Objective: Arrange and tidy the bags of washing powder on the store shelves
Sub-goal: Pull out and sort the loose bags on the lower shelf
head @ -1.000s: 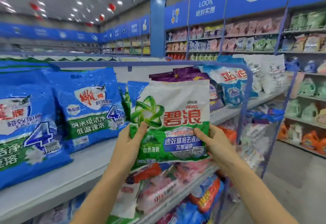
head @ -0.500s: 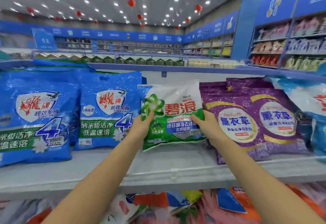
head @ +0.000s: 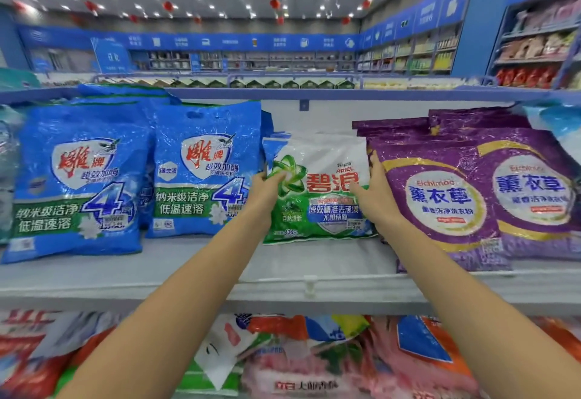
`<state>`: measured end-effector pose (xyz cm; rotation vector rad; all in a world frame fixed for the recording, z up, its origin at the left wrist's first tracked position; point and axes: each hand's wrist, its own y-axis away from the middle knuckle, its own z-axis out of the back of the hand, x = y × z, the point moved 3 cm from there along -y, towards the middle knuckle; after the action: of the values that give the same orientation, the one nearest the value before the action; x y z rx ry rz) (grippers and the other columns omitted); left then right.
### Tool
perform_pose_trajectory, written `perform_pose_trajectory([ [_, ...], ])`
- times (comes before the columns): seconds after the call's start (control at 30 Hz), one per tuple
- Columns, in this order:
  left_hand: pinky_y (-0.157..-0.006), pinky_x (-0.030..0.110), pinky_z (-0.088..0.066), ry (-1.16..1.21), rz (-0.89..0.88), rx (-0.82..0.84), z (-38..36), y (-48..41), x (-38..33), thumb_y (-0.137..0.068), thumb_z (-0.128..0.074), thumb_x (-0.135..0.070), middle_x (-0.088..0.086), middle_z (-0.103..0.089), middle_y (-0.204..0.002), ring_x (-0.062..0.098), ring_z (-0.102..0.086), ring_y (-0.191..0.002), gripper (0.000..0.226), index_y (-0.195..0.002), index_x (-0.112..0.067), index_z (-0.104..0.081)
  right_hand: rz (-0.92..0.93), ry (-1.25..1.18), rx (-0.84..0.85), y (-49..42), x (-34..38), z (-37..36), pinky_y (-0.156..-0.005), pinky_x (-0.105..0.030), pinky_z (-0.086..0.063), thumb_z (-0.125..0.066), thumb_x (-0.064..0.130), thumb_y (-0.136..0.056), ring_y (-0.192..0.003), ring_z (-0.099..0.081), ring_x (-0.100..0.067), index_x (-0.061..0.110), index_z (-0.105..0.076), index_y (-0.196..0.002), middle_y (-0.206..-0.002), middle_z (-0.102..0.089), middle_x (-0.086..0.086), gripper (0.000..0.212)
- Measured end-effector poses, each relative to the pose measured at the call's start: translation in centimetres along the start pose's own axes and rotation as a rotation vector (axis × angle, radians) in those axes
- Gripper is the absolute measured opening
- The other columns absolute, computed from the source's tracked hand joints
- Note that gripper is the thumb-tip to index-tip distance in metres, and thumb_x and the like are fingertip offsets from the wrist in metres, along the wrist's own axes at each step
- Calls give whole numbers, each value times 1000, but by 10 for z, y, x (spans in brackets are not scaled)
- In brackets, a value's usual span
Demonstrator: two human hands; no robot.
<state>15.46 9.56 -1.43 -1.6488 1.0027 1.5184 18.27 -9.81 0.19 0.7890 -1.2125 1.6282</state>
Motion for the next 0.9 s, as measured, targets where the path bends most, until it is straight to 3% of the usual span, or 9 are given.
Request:
perform_pose_trajectory([
  [0.1, -92, 31, -32, -120, -140, 20, 16, 26, -21, -91, -59, -29, 5, -40, -145, 20, -42, -123, 60, -144, -18, -33, 174, 108, -38, 20, 25, 13, -108, -23, -30, -50, 7, -95, -131, -34, -9, 15, -24, -148, -150, -33, -2, 59],
  [0.17, -94, 31, -36, -156, -263, 33, 39, 51, -31, -93, -58, -27, 4, -45, -142, 19, -46, -125, 50, -139, -20, -41, 289, 83, -41, 45, 36, 23, -111, -28, -32, -51, 9, -95, -131, -39, -9, 15, -36, -142, -145, -42, -1, 50],
  [0.23, -95, 31, -46, -124, -407, 42, 69, 81, -35, -93, -58, -20, 0, -61, -124, 15, -58, -112, 29, -122, -21, -55, 389, 12, -38, 82, 40, 32, -102, -24, -43, -52, 9, -94, -117, -53, -4, 17, -53, -126, -125, -59, 4, 33],
  [0.37, -74, 21, -55, -84, -571, 42, 140, 151, -13, -89, -57, -19, -1, -73, -83, 14, -69, -77, 14, -91, -25, -69, 488, -12, 11, 172, 19, 28, -77, -14, -49, -56, 19, -89, -86, -64, -4, 32, -62, -95, -92, -68, 17, 16],
  [0.47, -69, 17, -54, -99, -504, -49, 189, 189, 25, -87, -61, -26, 3, -72, -77, 15, -67, -70, 10, -87, -26, -71, 381, 27, 82, 217, -24, 1, -63, -10, -46, -59, 14, -84, -71, -63, -2, 36, -63, -83, -84, -68, 18, 22],
  [0.6, -61, 16, -53, -140, -305, -171, 230, 211, 96, -88, -55, -14, 5, -71, -71, 13, -66, -63, 20, -81, -22, -71, 174, 255, 213, 228, -90, -49, -69, -4, -43, -68, 1, -83, -77, -65, -2, 21, -69, -90, -83, -68, 14, 21],
  [0.73, -58, 18, -52, -201, -142, -212, 258, 220, 149, -91, -54, 1, 7, -70, -68, 15, -65, -60, 23, -79, -13, -68, 189, 547, 293, 198, -116, -96, -76, -30, -53, -68, 4, -82, -91, -67, -30, 8, -66, -111, -106, -68, -9, 30],
  [0.8, -58, 19, -52, -211, -91, -217, 268, 224, 164, -90, -55, 0, 8, -70, -67, 15, -65, -60, 20, -80, -11, -68, 283, 728, 332, 181, -125, -118, -90, -40, -49, -72, 20, -81, -106, -61, -34, 8, -60, -121, -118, -64, -15, 44],
  [0.9, -58, 22, -52, -194, -33, -204, 279, 231, 180, -89, -56, -4, 9, -70, -70, 16, -65, -63, 20, -80, -16, -70, 159, 996, 557, 161, -145, -152, -100, -41, -42, -58, 56, -84, -120, -52, -30, 18, -42, -136, -134, -53, -11, 66],
])
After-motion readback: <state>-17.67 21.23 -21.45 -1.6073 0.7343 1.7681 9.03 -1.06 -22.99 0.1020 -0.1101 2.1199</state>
